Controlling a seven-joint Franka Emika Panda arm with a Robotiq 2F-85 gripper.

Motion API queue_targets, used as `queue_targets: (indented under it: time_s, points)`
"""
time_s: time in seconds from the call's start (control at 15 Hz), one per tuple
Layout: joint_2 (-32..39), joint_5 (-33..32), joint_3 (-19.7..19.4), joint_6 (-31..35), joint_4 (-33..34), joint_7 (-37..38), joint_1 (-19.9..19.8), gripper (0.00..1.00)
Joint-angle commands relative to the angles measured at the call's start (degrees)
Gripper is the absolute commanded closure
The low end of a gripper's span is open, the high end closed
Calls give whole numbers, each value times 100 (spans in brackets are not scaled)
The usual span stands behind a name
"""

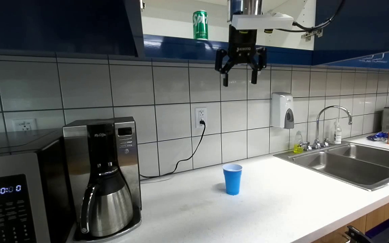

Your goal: Put the green can in the open upper cabinet.

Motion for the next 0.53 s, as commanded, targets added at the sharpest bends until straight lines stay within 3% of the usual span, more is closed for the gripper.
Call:
queue_targets:
  time_s: [0.0, 0.47]
  points:
    - [-143, 223, 18, 236, -376, -243, -99, 0]
    - [-30, 199, 124, 141, -410, -101, -160, 0]
